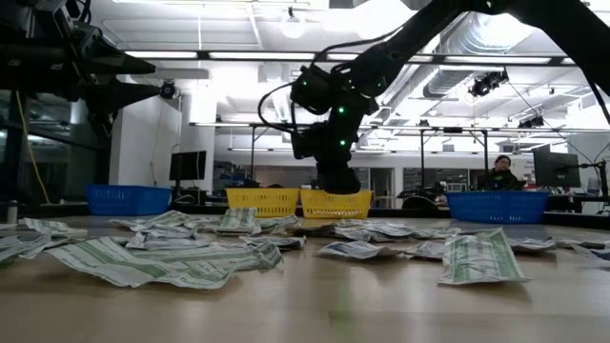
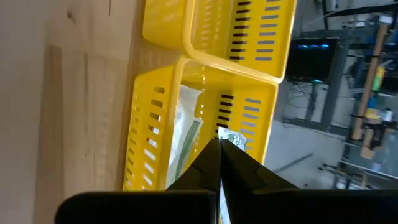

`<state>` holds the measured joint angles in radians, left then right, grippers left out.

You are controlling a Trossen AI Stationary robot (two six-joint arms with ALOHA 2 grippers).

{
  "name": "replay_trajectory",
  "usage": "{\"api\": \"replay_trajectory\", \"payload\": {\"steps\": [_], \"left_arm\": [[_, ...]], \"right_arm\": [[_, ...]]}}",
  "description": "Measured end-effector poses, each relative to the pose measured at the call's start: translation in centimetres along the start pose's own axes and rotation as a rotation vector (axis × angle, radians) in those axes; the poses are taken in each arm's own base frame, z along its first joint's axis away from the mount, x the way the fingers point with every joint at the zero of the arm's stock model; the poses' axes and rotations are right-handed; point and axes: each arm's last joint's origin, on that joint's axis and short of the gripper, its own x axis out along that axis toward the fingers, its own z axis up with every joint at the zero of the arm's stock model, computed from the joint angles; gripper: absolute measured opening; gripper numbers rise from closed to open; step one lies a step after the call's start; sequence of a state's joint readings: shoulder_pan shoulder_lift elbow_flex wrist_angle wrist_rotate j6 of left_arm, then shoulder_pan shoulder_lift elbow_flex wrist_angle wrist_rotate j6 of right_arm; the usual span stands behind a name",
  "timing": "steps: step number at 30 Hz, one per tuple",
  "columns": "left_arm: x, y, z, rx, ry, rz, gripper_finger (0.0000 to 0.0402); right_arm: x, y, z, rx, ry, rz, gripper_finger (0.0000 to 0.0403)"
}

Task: Pick & Place First Aid Supplies
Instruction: Put the green bandage pack into the right yellow bin, then put the black towelette pack into the right blue bin

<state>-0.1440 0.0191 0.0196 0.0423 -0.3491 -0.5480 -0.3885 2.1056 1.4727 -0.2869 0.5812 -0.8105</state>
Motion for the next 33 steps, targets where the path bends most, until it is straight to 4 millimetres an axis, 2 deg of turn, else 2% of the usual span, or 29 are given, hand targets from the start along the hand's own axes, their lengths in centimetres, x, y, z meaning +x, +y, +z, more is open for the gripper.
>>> {"api": "replay_trajectory", "payload": {"steps": [13, 22, 26, 33], "left_arm": [[0.0, 0.0, 0.0, 0.001, 0.001, 0.000, 0.0161], [0.0, 0.0, 0.0, 0.000, 0.000, 0.000, 0.0161], [0.0, 0.0, 0.0, 0.000, 0.000, 0.000, 0.0161], [0.0, 0.0, 0.0, 0.000, 0.001, 0.000, 0.0161]], "right_arm": [[2.6, -2.4, -3.1, 0.081, -0.072, 0.128, 0.0000], [2.5, -2.4, -3.0, 0.079, -0.061, 0.118, 0.0002], [2.5, -2.4, -3.0, 0.090, -0.064, 0.118, 0.0022], [2.4, -2.4, -2.9, 0.113, -0.038, 0.092, 0.0087]]}}
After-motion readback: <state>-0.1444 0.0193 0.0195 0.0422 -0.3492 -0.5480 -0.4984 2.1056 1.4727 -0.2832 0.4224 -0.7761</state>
